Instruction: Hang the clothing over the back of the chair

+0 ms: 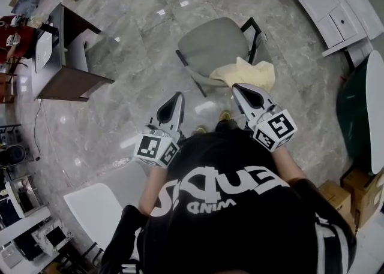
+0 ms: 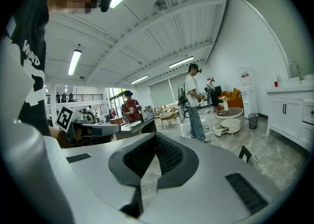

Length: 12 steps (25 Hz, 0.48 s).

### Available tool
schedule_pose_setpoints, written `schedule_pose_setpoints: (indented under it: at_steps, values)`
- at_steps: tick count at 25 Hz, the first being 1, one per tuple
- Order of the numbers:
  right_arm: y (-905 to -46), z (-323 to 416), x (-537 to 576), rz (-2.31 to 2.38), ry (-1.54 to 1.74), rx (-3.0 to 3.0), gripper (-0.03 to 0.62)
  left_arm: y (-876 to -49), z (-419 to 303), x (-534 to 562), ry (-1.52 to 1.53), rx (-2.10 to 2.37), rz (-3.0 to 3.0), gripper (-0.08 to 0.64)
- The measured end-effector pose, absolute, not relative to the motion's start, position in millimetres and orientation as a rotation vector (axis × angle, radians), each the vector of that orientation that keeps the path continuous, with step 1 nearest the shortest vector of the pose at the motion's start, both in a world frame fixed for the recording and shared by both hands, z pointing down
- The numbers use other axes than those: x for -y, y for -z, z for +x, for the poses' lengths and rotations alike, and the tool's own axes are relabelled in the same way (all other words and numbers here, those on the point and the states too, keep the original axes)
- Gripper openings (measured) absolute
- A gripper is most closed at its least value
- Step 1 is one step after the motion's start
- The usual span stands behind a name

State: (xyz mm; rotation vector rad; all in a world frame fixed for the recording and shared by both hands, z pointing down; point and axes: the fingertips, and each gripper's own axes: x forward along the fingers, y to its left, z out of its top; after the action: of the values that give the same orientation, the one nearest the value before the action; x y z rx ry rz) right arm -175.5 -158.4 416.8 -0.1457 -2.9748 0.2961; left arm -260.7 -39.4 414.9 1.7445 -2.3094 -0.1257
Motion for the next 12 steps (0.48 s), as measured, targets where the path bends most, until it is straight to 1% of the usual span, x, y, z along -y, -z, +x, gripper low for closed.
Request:
schedule_pose_setpoints:
  at_steps: [12]
  values:
    - [-414.7,-178.3,154.8,-0.182,-0.281,2.974,0.014,-411.8,-261.4,35.7,0.128,2.330,1.711,0.015]
